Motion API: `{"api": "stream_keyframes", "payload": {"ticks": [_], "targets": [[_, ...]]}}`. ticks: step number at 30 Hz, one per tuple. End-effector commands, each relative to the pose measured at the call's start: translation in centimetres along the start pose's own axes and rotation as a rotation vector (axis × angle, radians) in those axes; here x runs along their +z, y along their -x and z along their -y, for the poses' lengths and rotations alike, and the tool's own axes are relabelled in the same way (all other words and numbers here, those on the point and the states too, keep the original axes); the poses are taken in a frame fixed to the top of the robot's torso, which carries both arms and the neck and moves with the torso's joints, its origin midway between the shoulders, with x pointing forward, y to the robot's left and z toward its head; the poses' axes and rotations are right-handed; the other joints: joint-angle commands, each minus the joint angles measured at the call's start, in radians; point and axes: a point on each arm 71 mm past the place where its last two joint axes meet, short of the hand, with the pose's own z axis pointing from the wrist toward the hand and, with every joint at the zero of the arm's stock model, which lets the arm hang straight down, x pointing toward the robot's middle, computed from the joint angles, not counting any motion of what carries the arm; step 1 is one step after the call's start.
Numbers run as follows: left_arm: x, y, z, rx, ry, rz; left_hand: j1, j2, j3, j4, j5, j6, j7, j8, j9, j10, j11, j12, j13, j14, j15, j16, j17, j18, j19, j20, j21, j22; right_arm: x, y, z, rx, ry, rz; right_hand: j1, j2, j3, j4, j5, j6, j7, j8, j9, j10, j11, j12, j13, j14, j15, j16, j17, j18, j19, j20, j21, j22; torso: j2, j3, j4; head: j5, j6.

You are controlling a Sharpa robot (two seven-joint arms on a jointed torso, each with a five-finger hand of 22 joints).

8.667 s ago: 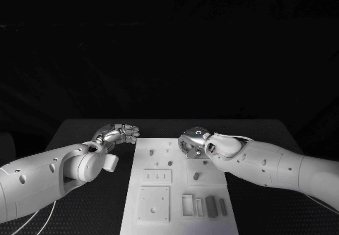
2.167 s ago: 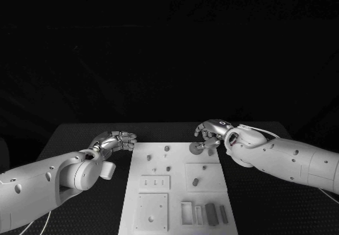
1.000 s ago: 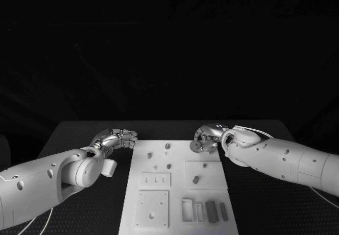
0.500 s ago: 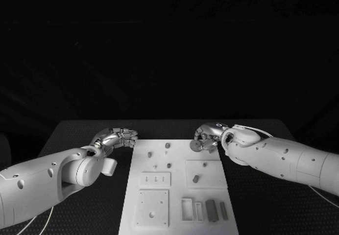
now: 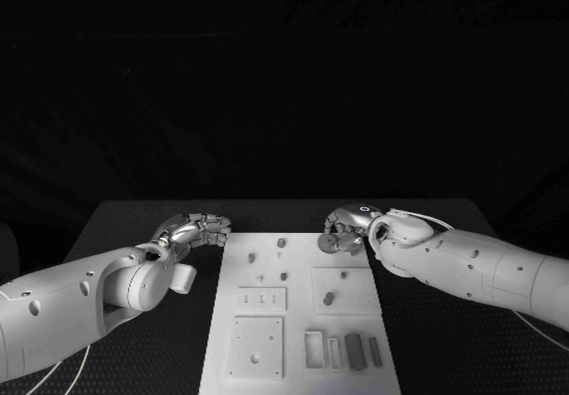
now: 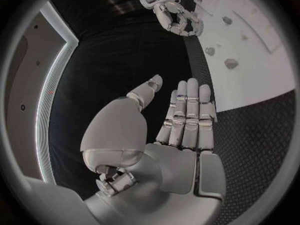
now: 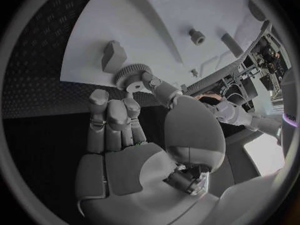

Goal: Assemble the parts on the task board

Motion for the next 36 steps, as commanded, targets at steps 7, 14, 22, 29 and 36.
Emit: {"api": "stream_keyframes", "payload": {"ticks": [7,14,22,29,36], "targets": [[0.0,-0.2,0.1,-0.007,-0.008,-0.014,-0.01,-0.002,0.006,-0.002,-0.003,-0.007,0.002,-0.004,0.002,0.001,0.006,-0.006,0.002,0.003,0.002,0.007,-0.002,0.012,-0.002,0.002,0.006,0.019,-0.3,-2.2,-0.2,-0.068,0.008,-0.087,-0.017,0.0,0.001,0.004,-0.004,0.05,0.02,0.001,-0.002,-0.003,-0.002,0.006,-0.003,0.004,-0.007,-0.007,0.003,0.042,0.006,-0.01,0.006,0.018,0.0,-0.0005,-0.0004,0.002,-0.005],[0.0,-0.2,0.1,-0.007,-0.007,-0.013,-0.01,-0.002,0.006,-0.002,-0.003,-0.007,0.002,-0.004,0.002,0.001,0.006,-0.006,0.002,0.003,0.002,0.007,-0.002,0.012,-0.002,0.002,0.006,0.019,-0.4,-2.3,-0.1,-0.092,0.009,-0.094,-0.016,0.008,0.01,0.005,-0.001,0.064,0.016,0.008,0.0,-0.002,-0.006,0.008,-0.009,0.005,-0.011,-0.01,0.006,0.042,0.005,-0.01,0.008,0.017,-0.001,-0.0006,-0.0017,0.003,-0.003],[0.0,-0.1,0.1,-0.006,-0.004,-0.009,-0.011,-0.001,0.006,-0.002,-0.003,-0.007,0.002,-0.004,0.002,0.001,0.006,-0.006,0.002,0.003,0.002,0.008,-0.002,0.012,-0.002,0.002,0.006,0.019,-0.4,-1.8,-0.4,-0.17,0.011,-0.026,-0.032,0.013,0.034,0.016,0.06,0.087,0.009,0.015,0.003,0.002,-0.013,0.012,-0.022,0.01,-0.017,-0.018,0.015,0.042,0.004,-0.008,0.014,0.016,0.0,0.0001,-0.0013,0.001,-0.004],[0.0,-0.1,0.1,-0.006,-0.002,-0.009,-0.011,0.001,0.007,-0.002,-0.002,-0.007,0.003,-0.005,0.002,0.002,0.006,-0.007,0.003,0.003,0.002,0.008,-0.002,0.012,-0.002,0.002,0.007,0.019,-0.5,-1.6,-1.2,-0.182,0.037,0.004,-0.038,0.005,0.052,0.029,0.052,0.106,0.003,0.021,0.006,0.008,-0.018,0.012,-0.032,0.013,-0.021,-0.024,0.019,0.042,0.007,-0.009,0.016,0.014,0.0,-0.0002,-0.001,0.001,-0.003],[0.0,-0.1,0.1,-0.006,-0.003,-0.007,-0.012,0.001,0.008,-0.002,-0.002,-0.007,0.003,-0.005,0.003,0.001,0.006,-0.007,0.003,0.002,0.002,0.008,-0.003,0.012,-0.002,0.002,0.007,0.019,-0.7,-0.7,-2.3,-0.188,0.066,0.094,-0.044,-0.001,0.073,0.042,0.088,0.118,-0.001,0.024,0.007,0.013,-0.022,0.015,-0.041,0.018,-0.025,-0.029,0.024,0.042,0.011,-0.01,0.02,0.014,-0.001,-0.0007,-0.0013,0.002,-0.003]]}}
